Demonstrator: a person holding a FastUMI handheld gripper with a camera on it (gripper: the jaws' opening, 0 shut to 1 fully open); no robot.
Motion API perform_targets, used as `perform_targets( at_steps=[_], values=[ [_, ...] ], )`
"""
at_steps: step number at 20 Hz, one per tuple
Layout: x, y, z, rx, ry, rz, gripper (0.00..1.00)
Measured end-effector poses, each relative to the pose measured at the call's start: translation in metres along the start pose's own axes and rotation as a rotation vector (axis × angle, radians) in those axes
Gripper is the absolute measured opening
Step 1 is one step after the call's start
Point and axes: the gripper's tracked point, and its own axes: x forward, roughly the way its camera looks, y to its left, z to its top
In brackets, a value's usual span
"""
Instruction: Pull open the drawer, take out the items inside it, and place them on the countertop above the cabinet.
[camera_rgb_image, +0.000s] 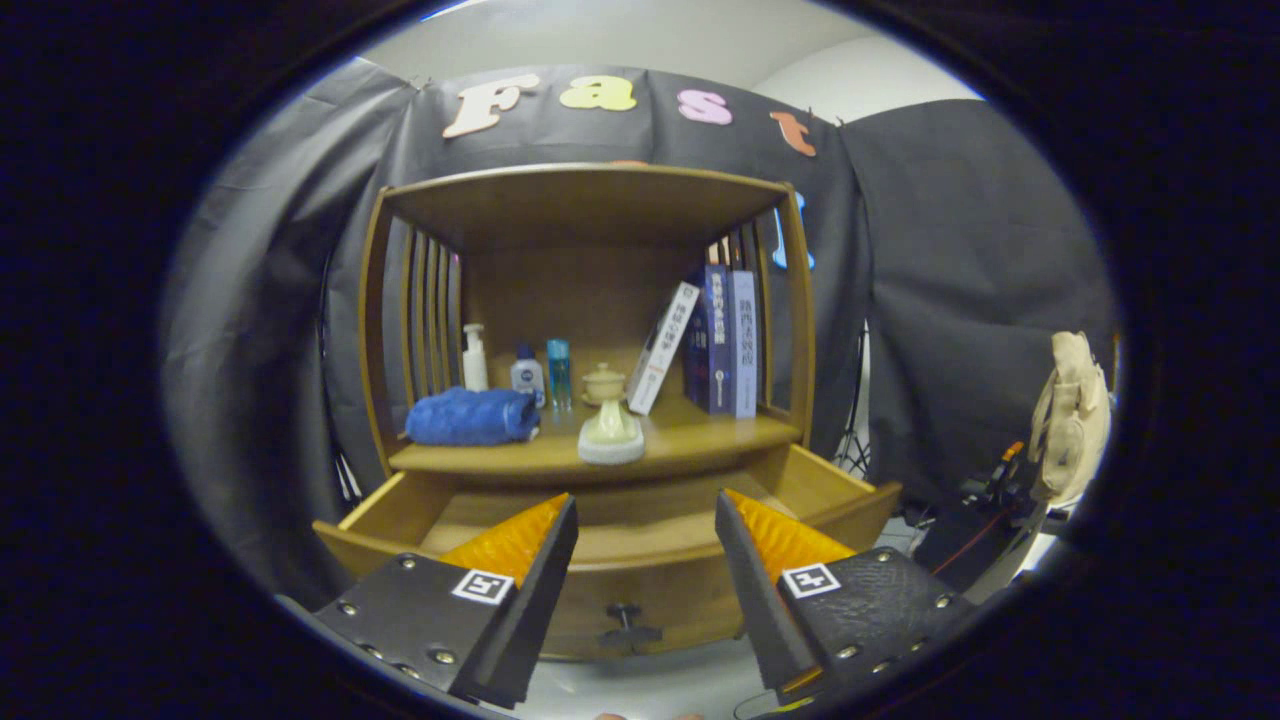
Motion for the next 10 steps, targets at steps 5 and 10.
perform_targets(
  at_steps=[5,10],
  values=[
    [-0.007,-0.006,-0.047,0.058,0.048,0.019,0.96],
    [0.008,-0.002,-0.089,0.068,0.136,0.049,0.96]
  ],
)
